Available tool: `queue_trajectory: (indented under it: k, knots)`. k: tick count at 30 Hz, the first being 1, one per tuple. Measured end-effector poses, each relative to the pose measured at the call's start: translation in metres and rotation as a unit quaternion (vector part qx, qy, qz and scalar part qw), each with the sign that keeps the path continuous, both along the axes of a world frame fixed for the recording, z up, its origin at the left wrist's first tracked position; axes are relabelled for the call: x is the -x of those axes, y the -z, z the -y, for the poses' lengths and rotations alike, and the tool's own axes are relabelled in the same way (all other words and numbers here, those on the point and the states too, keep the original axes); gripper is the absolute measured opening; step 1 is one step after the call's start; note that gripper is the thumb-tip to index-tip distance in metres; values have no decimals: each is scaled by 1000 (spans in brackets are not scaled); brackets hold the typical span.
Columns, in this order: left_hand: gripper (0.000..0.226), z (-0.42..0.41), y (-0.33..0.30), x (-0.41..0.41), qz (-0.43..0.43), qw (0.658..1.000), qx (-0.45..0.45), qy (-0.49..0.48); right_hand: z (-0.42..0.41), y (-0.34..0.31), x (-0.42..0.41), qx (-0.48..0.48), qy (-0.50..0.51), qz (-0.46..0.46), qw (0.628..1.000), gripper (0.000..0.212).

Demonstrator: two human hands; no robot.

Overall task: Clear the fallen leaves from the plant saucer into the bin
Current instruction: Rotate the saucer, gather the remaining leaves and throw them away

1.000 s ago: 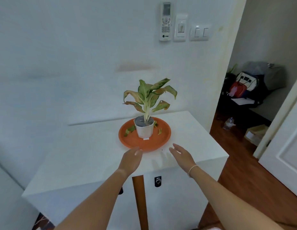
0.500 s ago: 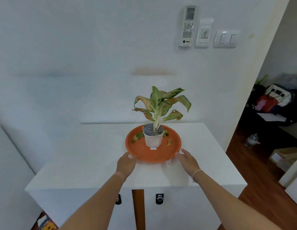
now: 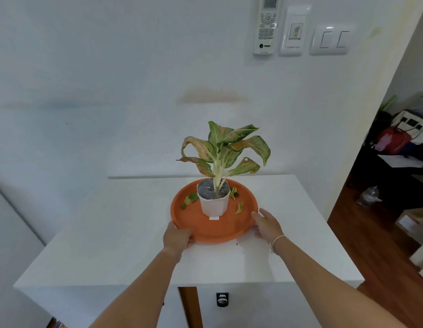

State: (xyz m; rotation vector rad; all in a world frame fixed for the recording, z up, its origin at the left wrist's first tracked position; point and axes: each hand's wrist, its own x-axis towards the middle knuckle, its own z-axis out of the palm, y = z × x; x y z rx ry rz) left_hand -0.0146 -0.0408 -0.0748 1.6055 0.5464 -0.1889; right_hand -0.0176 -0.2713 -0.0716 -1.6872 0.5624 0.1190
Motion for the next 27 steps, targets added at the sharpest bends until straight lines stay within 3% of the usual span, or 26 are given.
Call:
queue_trajectory:
  k: [5, 11, 17, 27]
  knots:
    - [63, -8, 2, -12, -6, 1000, 31, -4, 0, -2, -7, -16, 23, -6, 1000, 49]
    - [57, -26, 5, -26, 0, 1000, -17, 25, 0, 13, -21, -62, 64, -15, 996, 17]
    - [54, -49, 8, -43, -11, 997, -62, 41, -10, 8, -23, -64, 70, -22, 995, 11]
    - [57, -46, 15, -50, -8, 999, -30, 23, -24, 8, -30, -11, 136, -42, 990, 9]
